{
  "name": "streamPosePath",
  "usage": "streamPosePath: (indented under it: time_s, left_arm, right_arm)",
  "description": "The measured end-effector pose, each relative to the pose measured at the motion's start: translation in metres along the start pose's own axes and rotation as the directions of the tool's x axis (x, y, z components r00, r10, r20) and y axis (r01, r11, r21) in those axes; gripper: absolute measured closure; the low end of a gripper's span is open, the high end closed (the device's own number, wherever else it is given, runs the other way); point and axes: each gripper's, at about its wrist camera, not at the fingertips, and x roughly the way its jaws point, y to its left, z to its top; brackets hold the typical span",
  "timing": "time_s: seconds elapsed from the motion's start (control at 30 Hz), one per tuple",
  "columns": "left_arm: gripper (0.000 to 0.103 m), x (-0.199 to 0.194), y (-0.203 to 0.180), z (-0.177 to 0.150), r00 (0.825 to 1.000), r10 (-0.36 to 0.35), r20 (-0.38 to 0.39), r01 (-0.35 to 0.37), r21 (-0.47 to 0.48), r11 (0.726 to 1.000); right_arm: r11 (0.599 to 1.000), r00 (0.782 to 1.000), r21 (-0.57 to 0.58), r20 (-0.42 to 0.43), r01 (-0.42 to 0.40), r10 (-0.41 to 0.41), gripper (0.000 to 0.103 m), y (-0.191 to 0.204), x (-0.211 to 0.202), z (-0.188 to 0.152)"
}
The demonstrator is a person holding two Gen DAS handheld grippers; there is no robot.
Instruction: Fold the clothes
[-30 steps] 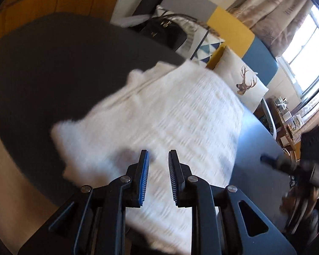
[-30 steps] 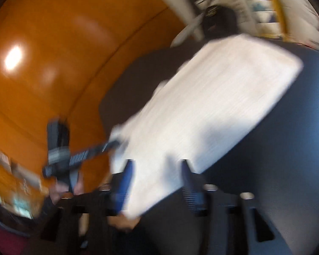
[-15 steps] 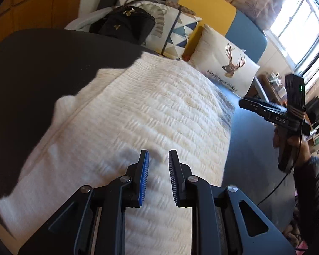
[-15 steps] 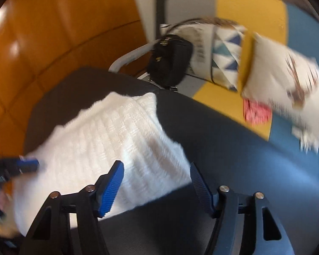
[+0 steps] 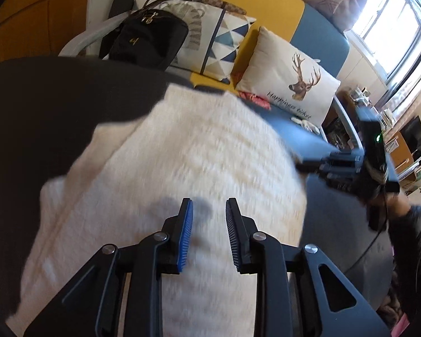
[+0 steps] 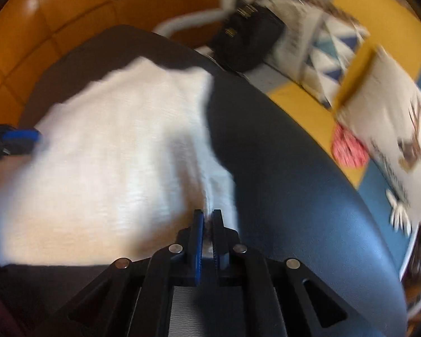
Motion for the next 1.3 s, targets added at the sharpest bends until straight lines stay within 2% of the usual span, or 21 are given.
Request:
streamPosePath:
  time_s: [0.1,0.23,0.37,0.53,0.6,0.67,0.7,0.77,0.87,1.03,1.1,1.17,1.2,1.23,1.3]
  left_arm:
    - [0.076,0.017,-0.003,0.022,1.0,-0.002,0.004,0.002,0.0,1.0]
    - [0.076,0.033,-0.004,0.046,0.999,0.004,0.04,-0.003,-0.014,1.0]
    - [0.076,0.055,0.002,0.054,1.0,-0.009,-0.015,0.008,-0.072,0.997]
    - [0.076,0.053,0.001,0.049,1.0,-0.007,-0.016,0.007,-0.046,0.999]
    - [0.076,0.052,0.003,0.05,1.0,-0.012,-0.018,0.011,-0.052,0.999]
    - [0.076,0.051,0.006,0.053,1.0,-0.013,-0.014,0.012,-0.063,0.998]
    - [0.076,0.051,0.008,0.055,1.0,-0.018,-0.013,0.017,-0.07,0.997]
    - [0.076,0.05,0.01,0.06,1.0,-0.027,-0.01,0.026,-0.083,0.996]
    - [0.076,0.051,0.01,0.068,1.0,-0.03,-0.006,0.03,-0.089,0.996]
    - [0.076,0.059,0.01,0.079,1.0,-0.023,-0.01,0.022,-0.092,0.996]
    - [0.076,0.064,0.01,0.083,1.0,-0.018,-0.018,0.016,-0.094,0.995]
    - [0.076,0.071,0.011,0.085,1.0,-0.002,-0.022,0.0,-0.097,0.995]
    - [0.076,0.073,0.011,0.086,1.0,0.003,-0.029,-0.006,-0.103,0.995]
    - [0.076,0.074,0.012,0.086,1.0,-0.001,-0.03,-0.002,-0.11,0.994]
    - [0.076,0.07,0.013,0.084,1.0,-0.02,-0.014,0.019,-0.115,0.993]
  right_arm:
    - [0.999,0.999,-0.016,0.008,0.036,-0.036,0.098,0.004,-0.002,0.001]
    - [0.989,0.994,-0.101,0.009,0.111,-0.111,0.098,0.019,-0.002,-0.003]
    - [0.977,0.986,-0.13,0.031,0.166,-0.164,0.093,0.028,0.003,-0.011]
    - [0.991,0.992,-0.043,0.034,0.125,-0.123,0.084,0.015,-0.008,-0.017]
    - [0.998,0.998,-0.011,0.02,0.06,-0.06,0.084,0.004,-0.013,-0.021]
    - [0.996,0.996,-0.029,0.029,0.082,-0.081,0.066,0.0,-0.016,-0.023]
    - [0.993,0.995,-0.071,0.044,0.094,-0.091,0.065,0.003,-0.016,-0.026]
    - [0.985,0.993,-0.138,0.063,0.104,-0.097,0.066,0.008,-0.015,-0.031]
    - [0.985,0.994,-0.138,0.045,0.107,-0.102,0.066,0.012,-0.013,-0.03]
    - [0.992,0.996,-0.108,-0.052,0.067,-0.073,0.066,0.009,-0.005,-0.019]
    - [0.988,0.995,-0.14,-0.065,0.064,-0.074,0.07,0.01,-0.001,-0.018]
    - [0.984,0.994,-0.16,-0.066,0.073,-0.084,0.09,0.011,0.001,-0.017]
    - [0.977,0.992,-0.189,-0.058,0.098,-0.111,0.096,0.015,-0.002,-0.02]
    - [0.966,0.989,-0.223,-0.048,0.129,-0.143,0.099,0.021,-0.006,-0.023]
    - [0.96,0.989,-0.243,-0.014,0.14,-0.148,0.099,0.025,-0.018,-0.031]
